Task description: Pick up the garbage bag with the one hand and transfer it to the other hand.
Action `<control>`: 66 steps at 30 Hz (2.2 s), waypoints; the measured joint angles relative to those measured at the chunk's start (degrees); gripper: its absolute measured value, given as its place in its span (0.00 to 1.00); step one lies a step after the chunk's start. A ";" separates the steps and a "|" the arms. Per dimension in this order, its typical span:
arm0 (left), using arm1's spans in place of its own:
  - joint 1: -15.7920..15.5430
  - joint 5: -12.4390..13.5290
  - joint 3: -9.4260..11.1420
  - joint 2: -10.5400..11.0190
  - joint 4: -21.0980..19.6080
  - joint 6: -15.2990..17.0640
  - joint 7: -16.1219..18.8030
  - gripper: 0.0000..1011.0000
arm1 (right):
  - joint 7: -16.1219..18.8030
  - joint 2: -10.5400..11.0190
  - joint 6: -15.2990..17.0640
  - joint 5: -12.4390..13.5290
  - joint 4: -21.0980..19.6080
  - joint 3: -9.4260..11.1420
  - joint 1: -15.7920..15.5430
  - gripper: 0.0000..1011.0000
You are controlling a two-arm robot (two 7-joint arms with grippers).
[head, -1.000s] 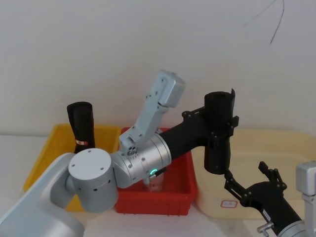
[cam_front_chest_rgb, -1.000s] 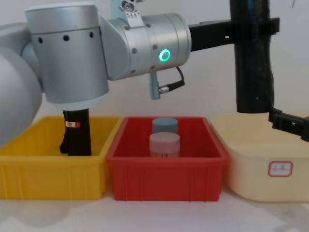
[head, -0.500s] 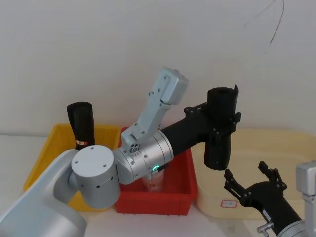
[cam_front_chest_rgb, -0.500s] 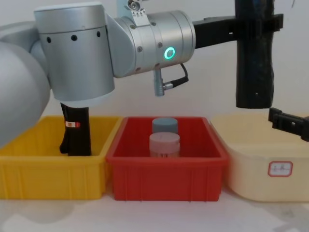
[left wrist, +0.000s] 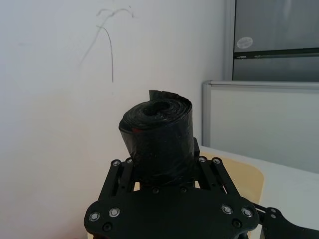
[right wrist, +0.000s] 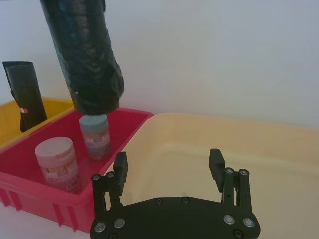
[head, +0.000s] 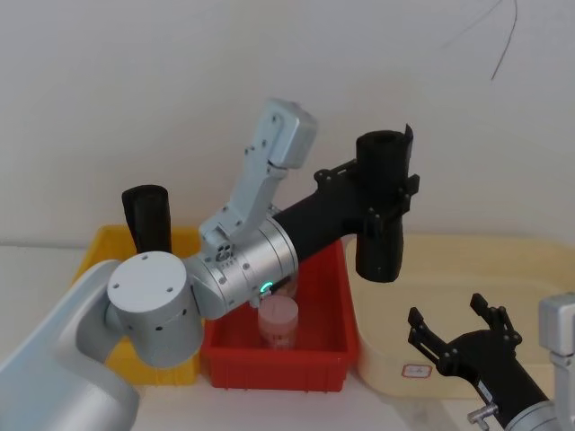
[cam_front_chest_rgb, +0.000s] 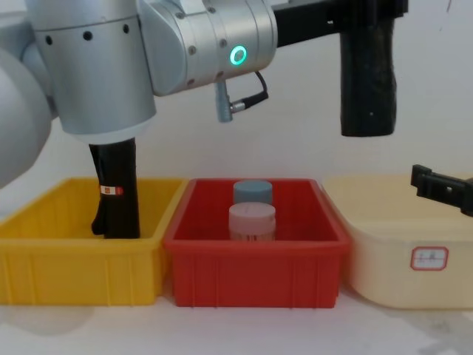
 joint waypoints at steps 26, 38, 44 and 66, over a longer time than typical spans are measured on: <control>0.28 -0.63 -1.03 1.14 -1.89 -0.55 1.32 0.49 | 6.55 1.69 -0.40 1.40 -2.95 -0.50 2.89 0.99; 0.31 -0.69 -1.12 1.23 -2.05 -0.62 1.44 0.49 | 11.11 2.19 1.89 2.97 -4.07 -2.03 7.02 0.99; 0.31 -0.69 -1.16 1.26 -2.08 -0.62 1.49 0.49 | 12.25 2.16 2.72 3.38 -3.72 -2.95 8.89 0.99; 0.31 -0.68 -1.16 1.28 -2.13 -0.61 1.50 0.49 | 14.90 0.49 1.35 2.15 2.36 -5.89 15.02 0.99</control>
